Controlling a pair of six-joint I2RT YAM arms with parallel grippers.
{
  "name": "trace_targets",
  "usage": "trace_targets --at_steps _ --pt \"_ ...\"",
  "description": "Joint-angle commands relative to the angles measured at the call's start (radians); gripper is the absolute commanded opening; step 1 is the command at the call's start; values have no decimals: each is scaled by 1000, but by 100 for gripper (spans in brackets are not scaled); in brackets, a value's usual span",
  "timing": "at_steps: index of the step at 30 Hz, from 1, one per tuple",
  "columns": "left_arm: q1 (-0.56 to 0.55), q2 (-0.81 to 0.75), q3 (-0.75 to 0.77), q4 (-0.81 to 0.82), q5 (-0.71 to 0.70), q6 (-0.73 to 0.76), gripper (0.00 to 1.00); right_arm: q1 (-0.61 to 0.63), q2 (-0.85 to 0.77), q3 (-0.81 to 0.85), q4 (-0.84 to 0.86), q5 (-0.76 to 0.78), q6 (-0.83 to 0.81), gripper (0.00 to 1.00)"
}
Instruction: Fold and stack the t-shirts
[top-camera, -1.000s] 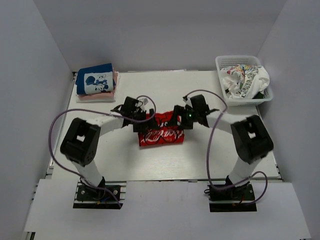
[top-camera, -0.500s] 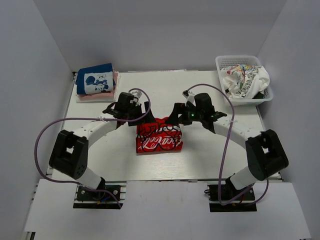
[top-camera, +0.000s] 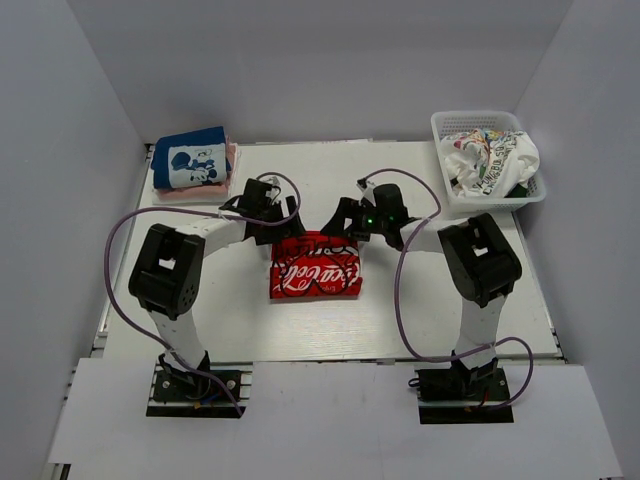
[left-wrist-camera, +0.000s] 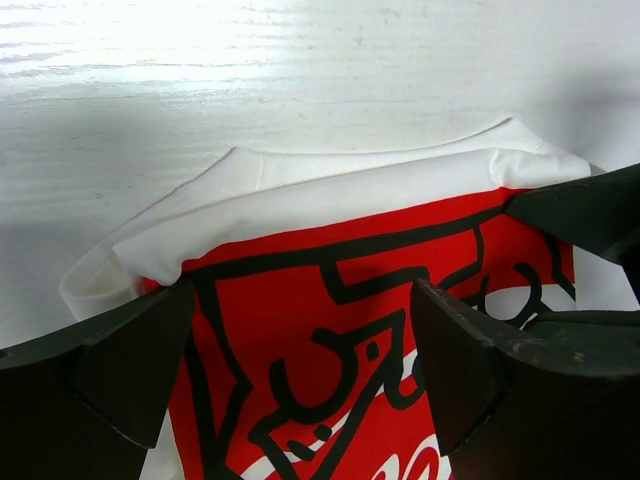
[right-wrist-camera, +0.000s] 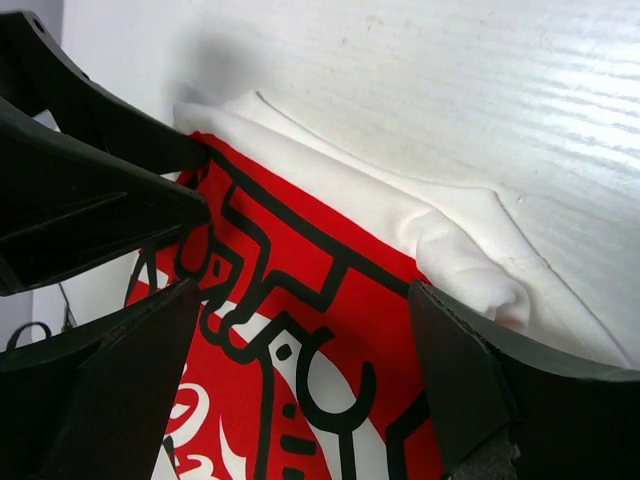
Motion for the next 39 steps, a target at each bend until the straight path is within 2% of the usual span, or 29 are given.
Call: trace_targets --at_steps 1,5,8,12,16,17,19,24,30,35,39 --pt "40 35 -53 -19 -50 2 100 -43 40 -41 95 85 32 91" --pt "61 35 -53 0 -32 -8 100 -71 49 -111 140 60 72 91" --pt "70 24 -7 10 19 23 100 -81 29 -116 177 -32 58 91" --pt "41 -16 179 -107 -19 84 100 -55 -109 -21 57 -43 -71 91" --pt "32 -160 140 -147 -47 104 100 -43 -293 -61 43 -41 -126 91" --pt "32 -189 110 -157 -58 104 100 -38 -380 -86 28 -46 -144 91" --pt "32 -261 82 -210 -78 104 100 -22 -430 -155 14 -55 -157 91" --pt "32 -327 -26 -275 -105 85 100 -9 -639 -269 -39 -5 -149 91" --pt "32 -278 -113 -234 -52 84 100 -5 -796 -337 -145 82 -183 91" --pt "32 -189 -150 -126 8 103 100 -6 -845 -347 -196 114 -210 91" --pt "23 -105 -146 -52 68 123 100 -12 -836 -393 -170 146 -214 91"
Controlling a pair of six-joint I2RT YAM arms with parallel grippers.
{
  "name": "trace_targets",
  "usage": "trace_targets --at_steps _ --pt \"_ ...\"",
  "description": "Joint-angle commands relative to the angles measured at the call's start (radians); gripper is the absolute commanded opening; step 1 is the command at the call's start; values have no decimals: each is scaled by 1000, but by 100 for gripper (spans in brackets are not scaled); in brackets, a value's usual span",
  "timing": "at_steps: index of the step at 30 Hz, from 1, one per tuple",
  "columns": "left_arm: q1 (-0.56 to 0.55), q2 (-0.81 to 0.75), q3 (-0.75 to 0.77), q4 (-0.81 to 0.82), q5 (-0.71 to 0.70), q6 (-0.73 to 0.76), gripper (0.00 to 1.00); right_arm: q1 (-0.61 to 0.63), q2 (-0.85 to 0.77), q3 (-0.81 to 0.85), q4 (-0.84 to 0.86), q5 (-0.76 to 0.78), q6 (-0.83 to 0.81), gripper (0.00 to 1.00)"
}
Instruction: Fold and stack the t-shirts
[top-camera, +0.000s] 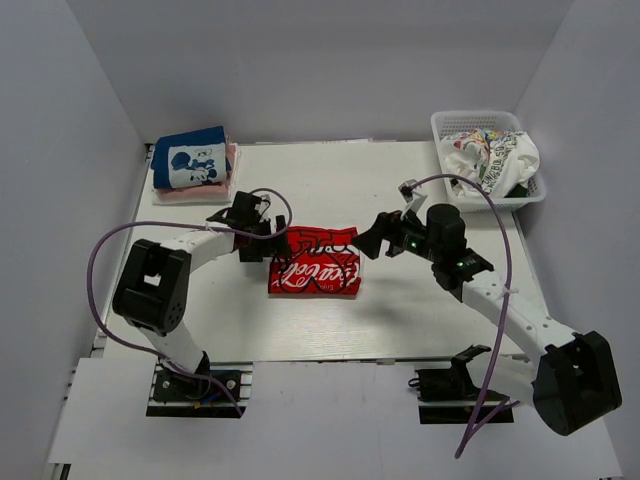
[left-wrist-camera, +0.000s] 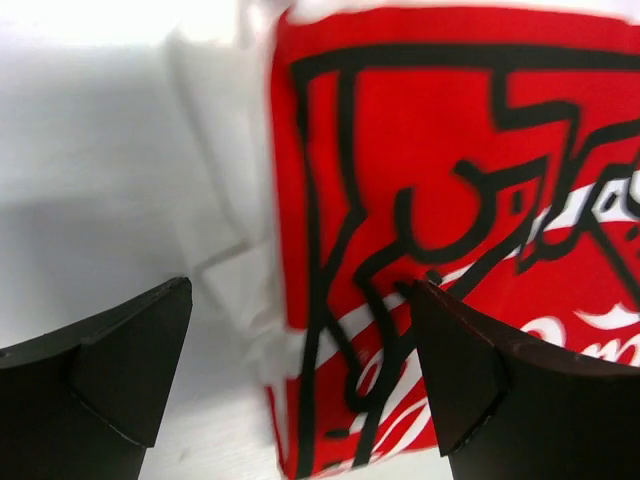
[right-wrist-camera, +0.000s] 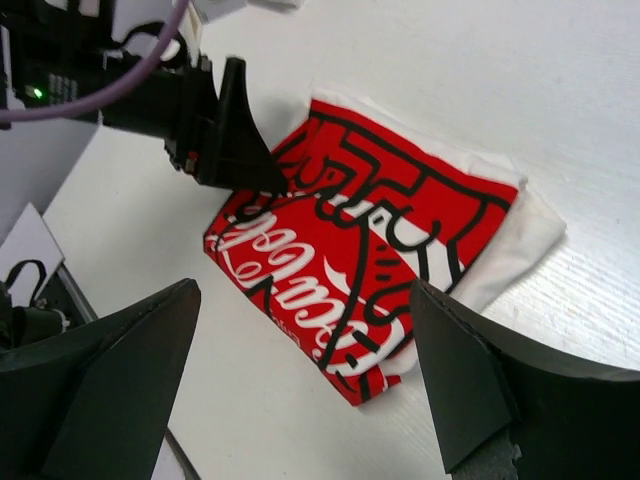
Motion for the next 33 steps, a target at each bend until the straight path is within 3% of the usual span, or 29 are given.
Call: trace_targets --at_steps 1,6,12,13,14,16,19,20,22,27,33 --pt "-8 65 21 89 86 43 100 -2 6 -39 3 51 -22 91" --pt "-33 156 67 101 124 74 95 -3 48 -48 -9 60 -12 91" --pt "-72 248 113 38 92 103 67 -8 52 -48 -17 153 -18 91" --pt "-73 248 113 38 80 103 67 -6 57 -46 -20 158 -21 91" --pt "-85 248 113 21 58 114 58 -6 56 -45 -23 163 -22 91" --pt "-94 248 123 3 34 124 50 -6 52 -46 -26 187 -24 91" --pt "-115 257 144 -22 2 135 31 -5 40 -53 -31 219 -25 91" --pt "-116 257 144 -22 1 135 16 -5 40 -53 -32 226 -28 91" --pt "-125 268 155 -22 -8 135 0 -8 25 -57 -34 261 -25 91" --pt "-125 257 227 -65 -83 146 0 -9 0 -71 -37 312 -36 91" --pt "-125 118 365 -123 -276 249 0 -9 -9 -86 -35 347 -38 91"
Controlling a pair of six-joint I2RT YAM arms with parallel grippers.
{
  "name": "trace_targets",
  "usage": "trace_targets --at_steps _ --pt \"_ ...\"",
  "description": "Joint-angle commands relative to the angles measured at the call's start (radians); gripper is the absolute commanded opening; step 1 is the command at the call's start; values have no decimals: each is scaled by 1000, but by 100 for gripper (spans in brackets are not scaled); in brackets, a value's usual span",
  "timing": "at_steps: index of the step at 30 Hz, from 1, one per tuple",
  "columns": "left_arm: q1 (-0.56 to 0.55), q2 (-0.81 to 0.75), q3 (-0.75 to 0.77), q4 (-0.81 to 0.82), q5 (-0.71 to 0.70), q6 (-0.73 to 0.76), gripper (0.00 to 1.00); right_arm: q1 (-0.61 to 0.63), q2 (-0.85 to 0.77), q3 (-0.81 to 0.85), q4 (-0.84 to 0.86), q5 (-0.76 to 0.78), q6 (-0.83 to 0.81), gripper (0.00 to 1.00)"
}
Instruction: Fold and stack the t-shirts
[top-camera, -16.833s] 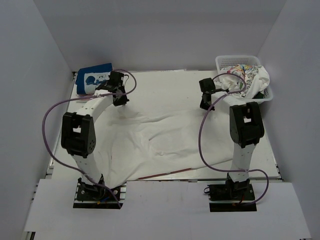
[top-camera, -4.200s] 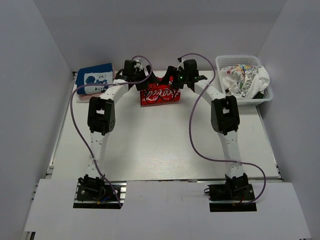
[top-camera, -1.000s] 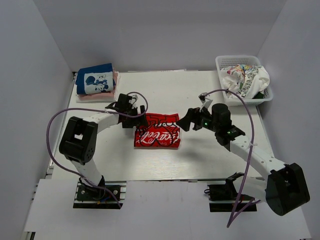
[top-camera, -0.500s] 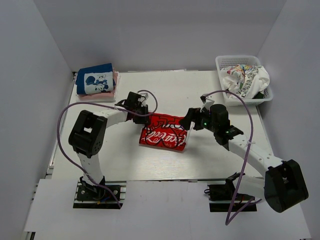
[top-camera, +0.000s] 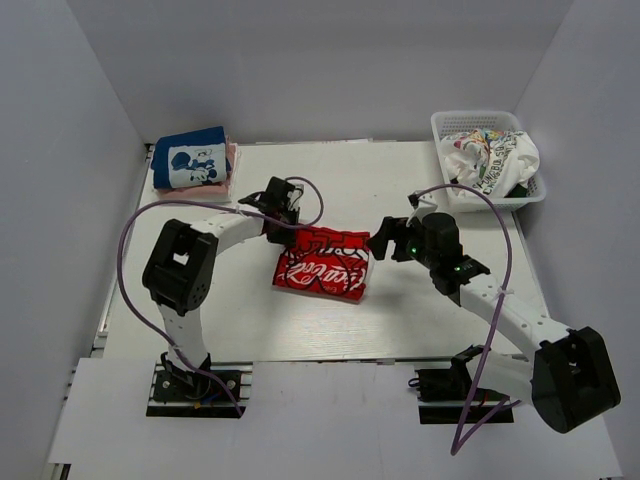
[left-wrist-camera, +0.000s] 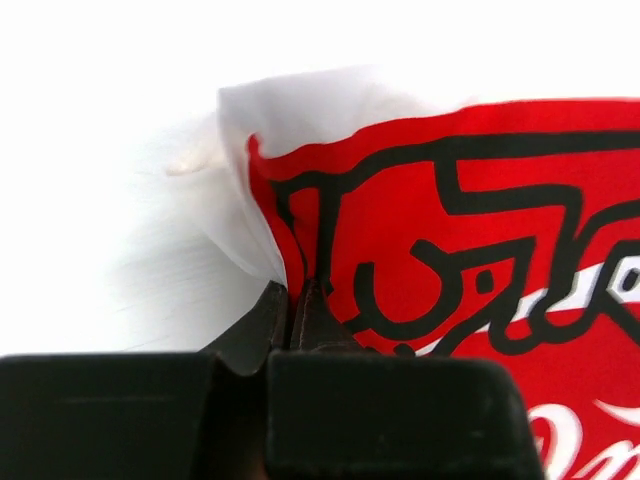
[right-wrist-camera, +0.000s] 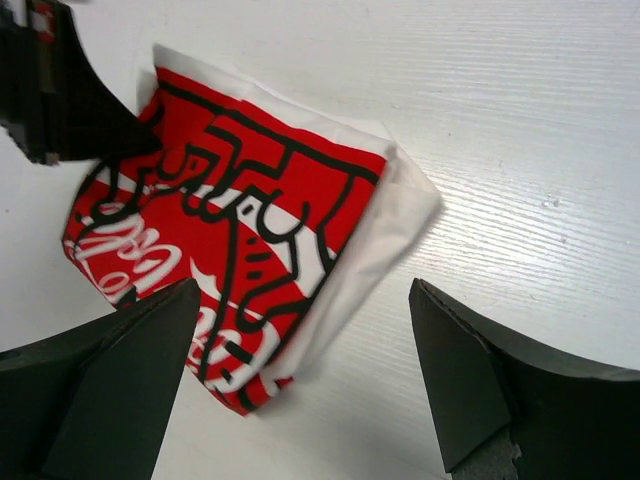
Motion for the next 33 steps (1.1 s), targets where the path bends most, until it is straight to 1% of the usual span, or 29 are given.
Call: trace_targets --at_steps 1,3,4,6,7,10,13,16,23,26,29,30,33 --pt "7 -108 108 -83 -203 115 0 -5 -14 -11 19 48 -25 91" --pt "7 -120 169 -106 -286 144 0 -5 -3 -8 13 61 -27 91" --pt "21 -120 189 -106 -304 166 0 -5 6 -8 5 91 -25 91" --pt "30 -120 247 -122 -328 184 0 -5 12 -6 1 101 -28 91" --pt "30 -120 281 -132 -384 216 0 -4 20 -6 2 101 -28 91" --pt "30 -110 353 -151 -474 275 0 -7 20 3 0 119 -25 91" --pt "41 -88 393 -151 -547 322 0 -4 11 -5 2 145 -33 91" --pt "60 -79 445 -105 -595 375 0 -4 11 1 -4 173 -30 91" --pt "136 -60 501 30 -566 585 0 -2 9 26 -19 199 -36 91" --pt "177 -30 563 52 -539 651 0 -5 20 44 -23 205 -33 91" --pt "218 10 672 35 -503 661 0 -5 26 69 -27 205 -34 91" --pt "228 45 739 23 -492 662 0 -5 32 72 -27 205 -31 91" --pt "252 93 858 -11 -482 672 0 -5 49 89 -32 210 -28 91"
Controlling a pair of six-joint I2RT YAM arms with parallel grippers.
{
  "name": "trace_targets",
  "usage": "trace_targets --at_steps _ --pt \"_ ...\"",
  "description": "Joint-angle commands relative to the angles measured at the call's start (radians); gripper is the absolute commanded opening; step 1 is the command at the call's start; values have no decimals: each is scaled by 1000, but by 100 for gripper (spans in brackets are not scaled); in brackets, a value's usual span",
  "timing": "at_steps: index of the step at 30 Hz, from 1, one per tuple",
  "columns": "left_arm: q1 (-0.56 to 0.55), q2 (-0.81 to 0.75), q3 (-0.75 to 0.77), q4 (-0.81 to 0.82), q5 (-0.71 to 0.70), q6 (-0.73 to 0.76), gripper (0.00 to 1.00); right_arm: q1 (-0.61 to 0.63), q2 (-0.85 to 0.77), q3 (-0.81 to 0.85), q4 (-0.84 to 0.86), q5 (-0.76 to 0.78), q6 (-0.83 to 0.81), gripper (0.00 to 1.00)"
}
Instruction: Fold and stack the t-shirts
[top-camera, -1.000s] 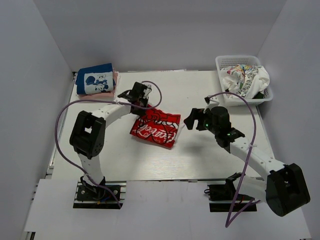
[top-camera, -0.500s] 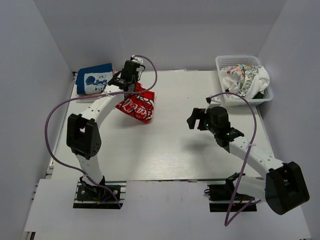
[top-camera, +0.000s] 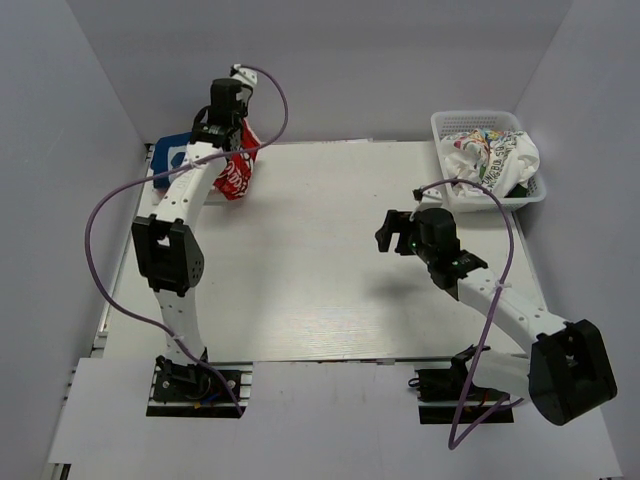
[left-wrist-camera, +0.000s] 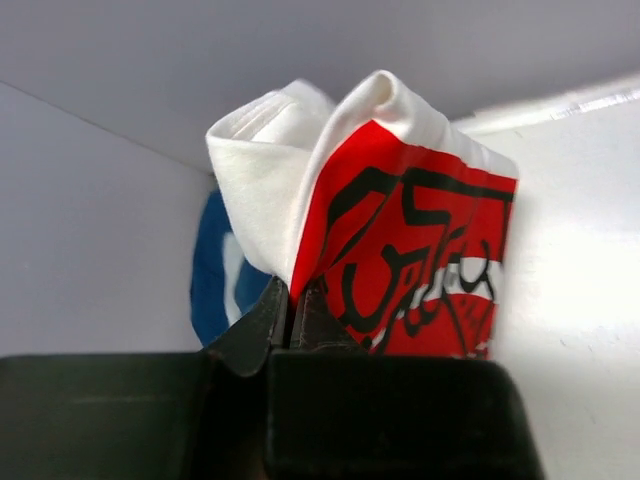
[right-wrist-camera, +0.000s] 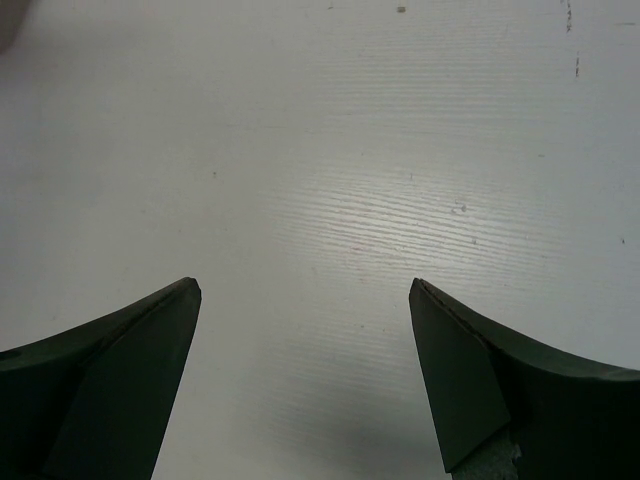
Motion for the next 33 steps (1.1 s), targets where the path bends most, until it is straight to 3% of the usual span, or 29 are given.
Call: trace_targets --at_steps 1,5,15,22,33 --pt "41 20 149 17 34 43 0 -8 21 56 -1 26 -3 91" --pt "85 42 235 3 70 43 0 -5 53 82 -16 31 0 91" --pt "211 61 256 84 136 16 0 -2 164 164 -8 -41 20 91" --pt "338 104 203 121 260 0 0 -2 234 209 -10 -69 21 91" --pt "452 200 114 222 444 36 0 -2 326 298 -33 -100 27 91"
